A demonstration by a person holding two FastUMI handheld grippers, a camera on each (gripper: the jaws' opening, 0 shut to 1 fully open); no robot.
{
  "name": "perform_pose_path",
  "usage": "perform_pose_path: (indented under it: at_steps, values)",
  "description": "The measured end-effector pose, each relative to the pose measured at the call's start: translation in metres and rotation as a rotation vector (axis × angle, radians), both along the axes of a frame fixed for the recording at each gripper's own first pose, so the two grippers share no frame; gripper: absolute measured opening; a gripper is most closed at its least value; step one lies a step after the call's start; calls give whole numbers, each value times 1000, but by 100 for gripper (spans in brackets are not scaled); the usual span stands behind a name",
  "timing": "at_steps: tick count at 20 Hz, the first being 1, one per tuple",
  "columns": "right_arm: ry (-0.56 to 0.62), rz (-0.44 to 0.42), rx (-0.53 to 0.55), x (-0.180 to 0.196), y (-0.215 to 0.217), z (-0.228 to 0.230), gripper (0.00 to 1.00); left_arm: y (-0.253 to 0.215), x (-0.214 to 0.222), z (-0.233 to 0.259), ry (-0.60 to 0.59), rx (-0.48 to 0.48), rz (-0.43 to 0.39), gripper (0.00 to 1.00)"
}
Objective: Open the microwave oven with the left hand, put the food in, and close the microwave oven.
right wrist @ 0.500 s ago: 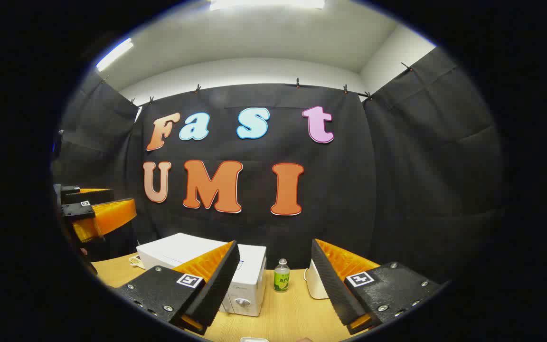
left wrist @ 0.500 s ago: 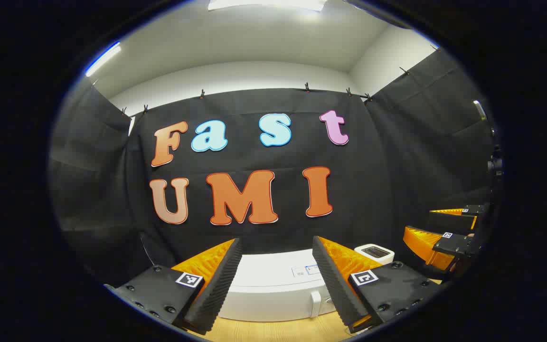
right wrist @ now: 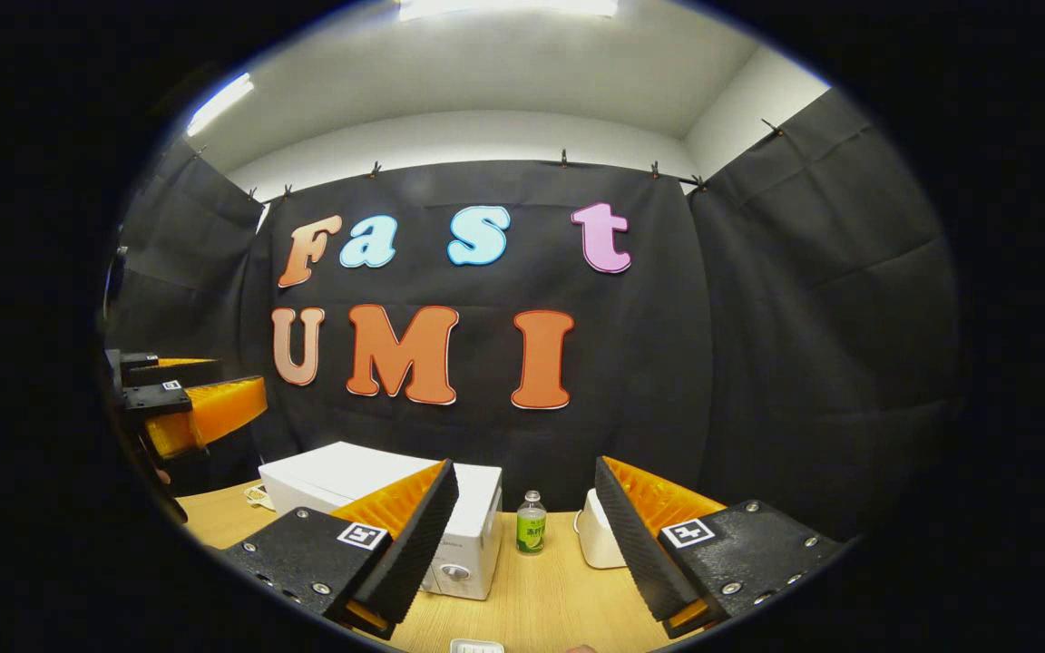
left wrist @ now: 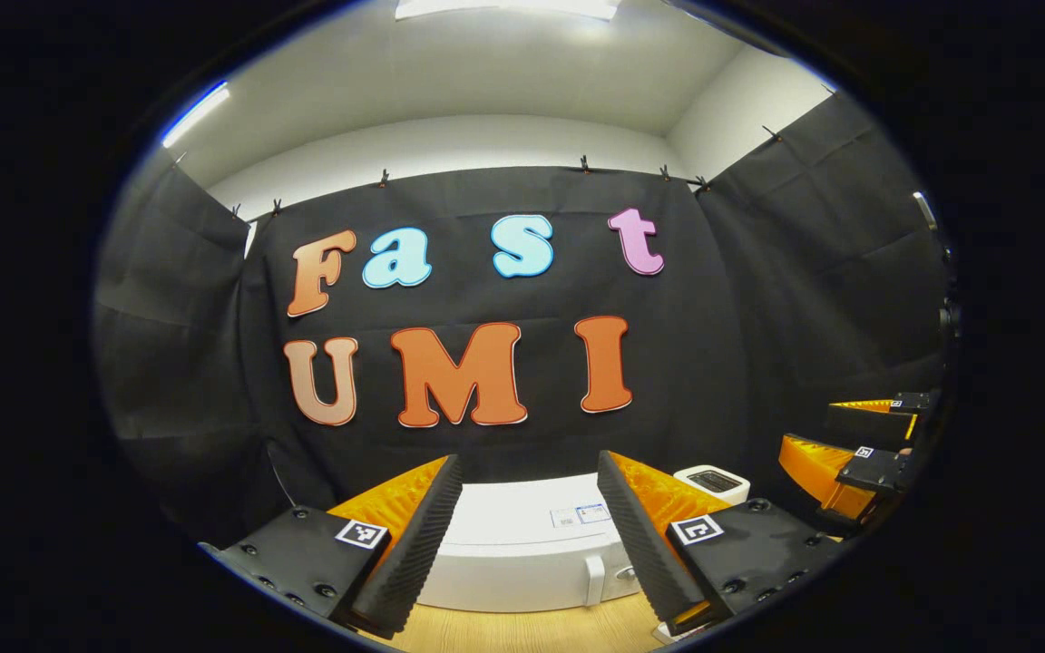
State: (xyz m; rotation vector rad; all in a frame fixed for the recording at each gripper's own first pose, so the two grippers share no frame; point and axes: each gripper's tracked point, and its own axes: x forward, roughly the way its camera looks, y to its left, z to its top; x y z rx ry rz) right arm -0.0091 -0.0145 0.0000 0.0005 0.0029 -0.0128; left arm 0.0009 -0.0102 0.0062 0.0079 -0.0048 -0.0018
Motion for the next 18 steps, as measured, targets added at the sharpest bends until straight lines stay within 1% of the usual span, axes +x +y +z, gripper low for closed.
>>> perform_pose_path:
  at_steps: [1,2,7,8,9,10,11,12,13,18]
  values:
    - [0,-5,-1,0,-1,0,94,0,1,0,-1,2,1,93]
    - [3,-5,0,0,-2,-1,94,3,1,0,0,4,4,98]
    - [8,-14,11,1,-4,1,94,12,4,0,-6,16,27,99]
    - [9,-16,13,1,-4,0,96,13,4,-1,-6,14,29,99]
    - [12,-17,16,2,-3,-1,94,14,3,-1,-4,13,31,93]
    - [16,-16,17,1,-3,-2,96,15,3,-3,-2,12,32,99]
    - [20,-17,17,1,-3,-3,94,15,3,-6,1,12,34,99]
    - [26,-20,18,1,-3,-5,96,15,2,-9,8,16,36,99]
    - [35,-23,20,1,-3,-7,94,13,2,-13,16,18,38,99]
    - [59,-28,13,-4,-9,-16,94,-3,5,-37,61,-4,13,99]
